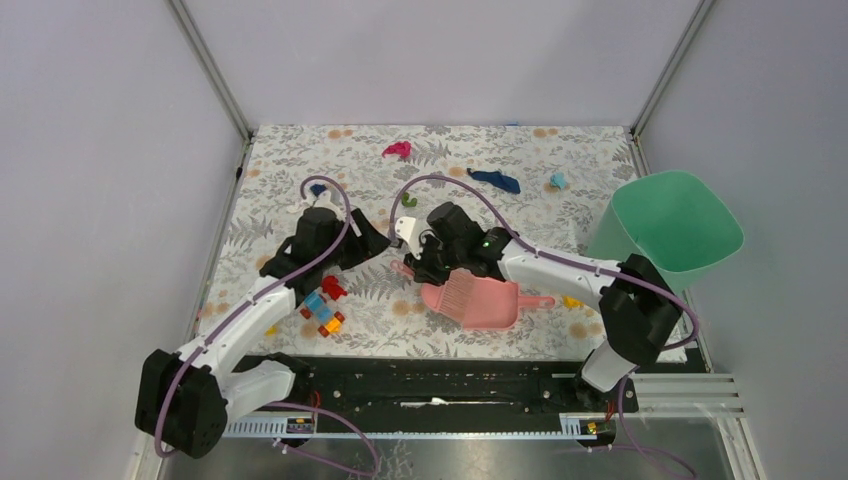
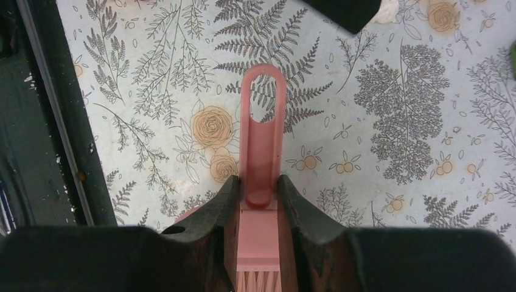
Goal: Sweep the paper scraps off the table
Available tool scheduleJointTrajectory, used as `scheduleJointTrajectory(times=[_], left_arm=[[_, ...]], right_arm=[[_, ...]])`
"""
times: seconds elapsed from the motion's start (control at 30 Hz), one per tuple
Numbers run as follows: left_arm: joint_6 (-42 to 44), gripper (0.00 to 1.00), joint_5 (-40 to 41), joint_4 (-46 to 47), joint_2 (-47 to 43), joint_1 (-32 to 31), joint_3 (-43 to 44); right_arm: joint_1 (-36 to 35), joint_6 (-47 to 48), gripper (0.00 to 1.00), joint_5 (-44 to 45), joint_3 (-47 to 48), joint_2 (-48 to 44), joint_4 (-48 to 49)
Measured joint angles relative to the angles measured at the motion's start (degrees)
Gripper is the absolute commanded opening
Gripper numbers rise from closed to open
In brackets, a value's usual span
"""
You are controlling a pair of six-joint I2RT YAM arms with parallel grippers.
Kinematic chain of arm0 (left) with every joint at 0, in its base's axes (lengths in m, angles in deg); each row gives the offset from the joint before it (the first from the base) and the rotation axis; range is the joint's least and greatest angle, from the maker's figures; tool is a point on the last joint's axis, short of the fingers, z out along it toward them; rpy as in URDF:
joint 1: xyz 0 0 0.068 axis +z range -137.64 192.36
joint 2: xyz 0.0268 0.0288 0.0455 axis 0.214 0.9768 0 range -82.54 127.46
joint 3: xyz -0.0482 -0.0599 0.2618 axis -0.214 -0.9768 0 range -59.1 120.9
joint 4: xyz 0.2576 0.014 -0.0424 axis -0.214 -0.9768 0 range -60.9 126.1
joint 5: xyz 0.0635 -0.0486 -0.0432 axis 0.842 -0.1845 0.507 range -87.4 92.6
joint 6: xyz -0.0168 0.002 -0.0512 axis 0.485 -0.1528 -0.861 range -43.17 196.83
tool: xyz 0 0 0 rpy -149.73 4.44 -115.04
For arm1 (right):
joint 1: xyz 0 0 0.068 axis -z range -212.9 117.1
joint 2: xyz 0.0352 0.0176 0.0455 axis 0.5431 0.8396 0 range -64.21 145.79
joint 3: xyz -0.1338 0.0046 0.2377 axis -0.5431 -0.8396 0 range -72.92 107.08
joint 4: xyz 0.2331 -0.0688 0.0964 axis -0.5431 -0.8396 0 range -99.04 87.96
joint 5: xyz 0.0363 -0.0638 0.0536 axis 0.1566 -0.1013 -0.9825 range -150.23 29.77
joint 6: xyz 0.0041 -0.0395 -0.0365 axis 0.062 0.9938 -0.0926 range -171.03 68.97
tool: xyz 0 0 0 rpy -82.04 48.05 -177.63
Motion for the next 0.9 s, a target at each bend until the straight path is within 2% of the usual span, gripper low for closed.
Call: scheduleJointTrajectory(times=[0.23,0.37,0.6,0.7,0.8,0.9], left_arm=[[-0.3,0.59,-14.2,3.8,2.1,0.2,0.0],[-0.3,0.5,-19.1,4.3,4.3,0.2,0.0],[0.0,0.37,-21.7,4.2,5.5,0.2,0.0],[0.0,0.35,-22.2,4.2,5.9,0.2,0.0],[0.0,0.26,-22.5,4.2,6.8,0.2,0.0],[-0.2,0.12,-23.1,4.8,7.7,0.2,0.0]], right_arm=[[0.1,1.5,0.0,0.0,-1.7,-2.0,2.4],[0.1,2.2,0.0,0.3,-2.1,-2.0,2.9],[0.1,2.5,0.0,0.8,-4.0,-3.3,4.4],[0.1,2.5,0.0,0.8,-4.1,-3.7,4.5],[0.1,2.5,0.0,0.7,-4.3,-4.0,4.9],[0.1,2.5,0.01,0.7,-4.5,-4.0,4.9]])
